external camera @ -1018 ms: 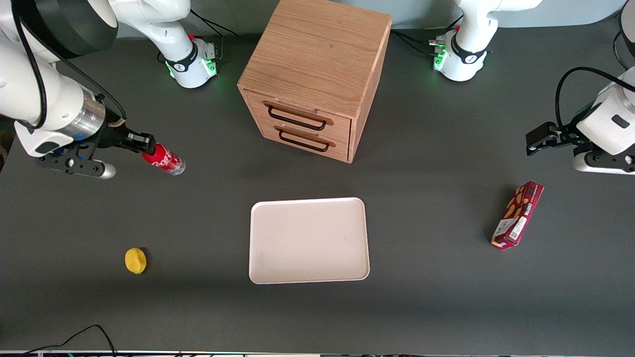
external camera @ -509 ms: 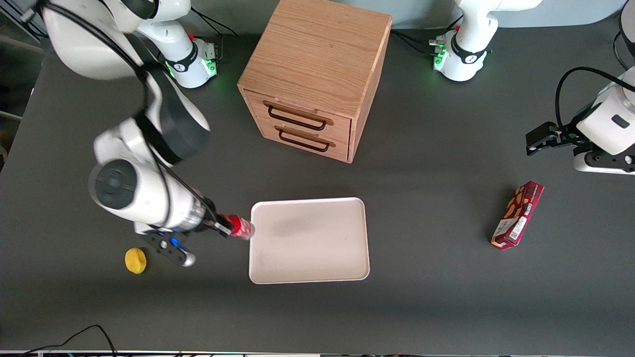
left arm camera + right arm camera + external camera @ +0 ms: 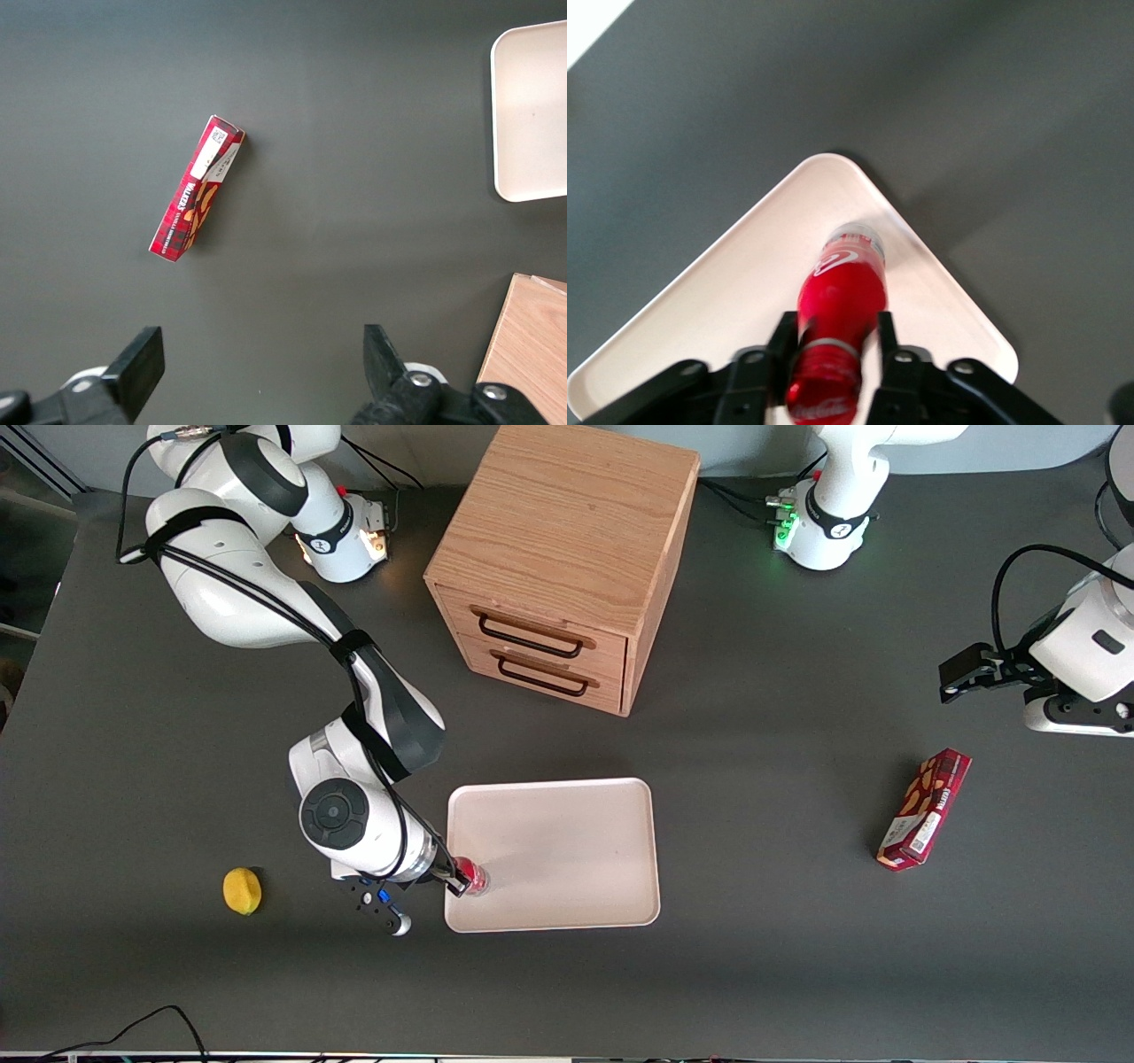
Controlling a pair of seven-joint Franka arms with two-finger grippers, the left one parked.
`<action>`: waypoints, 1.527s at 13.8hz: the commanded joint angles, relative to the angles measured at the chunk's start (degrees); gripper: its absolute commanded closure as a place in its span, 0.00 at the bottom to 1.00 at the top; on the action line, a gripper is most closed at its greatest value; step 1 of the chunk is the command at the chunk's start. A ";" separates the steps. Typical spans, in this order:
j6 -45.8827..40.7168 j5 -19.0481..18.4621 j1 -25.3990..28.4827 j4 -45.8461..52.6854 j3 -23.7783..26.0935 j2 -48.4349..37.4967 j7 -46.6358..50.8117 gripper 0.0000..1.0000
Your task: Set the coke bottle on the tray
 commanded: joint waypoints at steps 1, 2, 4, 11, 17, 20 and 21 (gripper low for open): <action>-4.02 -1.77 -0.65 2.29 2.46 -0.53 0.23 0.00; -6.57 -1.85 -1.18 2.29 3.52 -2.02 -0.47 0.00; -13.75 -1.59 -2.93 2.03 4.40 -8.41 -7.63 0.00; -29.79 18.39 -10.32 -18.06 -7.49 -42.06 -35.94 0.00; -17.36 23.54 -10.06 -53.54 -19.40 -67.82 -51.61 0.00; -12.83 23.81 -9.53 -59.86 -19.93 -71.47 -51.37 0.00; -13.01 23.81 -9.53 -58.28 -20.54 -70.60 -51.02 0.00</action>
